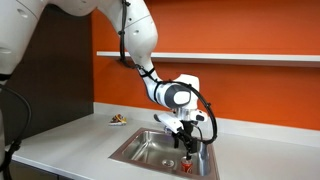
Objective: Remove the can from the sink
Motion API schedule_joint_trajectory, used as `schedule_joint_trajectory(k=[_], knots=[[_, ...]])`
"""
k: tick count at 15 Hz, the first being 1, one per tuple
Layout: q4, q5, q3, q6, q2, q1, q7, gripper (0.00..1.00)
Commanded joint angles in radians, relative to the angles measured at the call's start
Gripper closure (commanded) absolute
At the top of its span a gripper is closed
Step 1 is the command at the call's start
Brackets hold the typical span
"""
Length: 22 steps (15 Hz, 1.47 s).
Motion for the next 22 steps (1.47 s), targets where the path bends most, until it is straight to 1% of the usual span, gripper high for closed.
schedule_joint_trajectory(k=[1, 11, 22], knots=[[0.083, 0.030, 0.043, -0.017, 0.082, -0.047, -0.045, 0.00], [0.198, 0.020, 0.078, -0.023, 0.225, -0.080, -0.044, 0.00], [0.274, 0.015, 0.087, -0.039, 0.289, -0.090, -0.035, 0.00]])
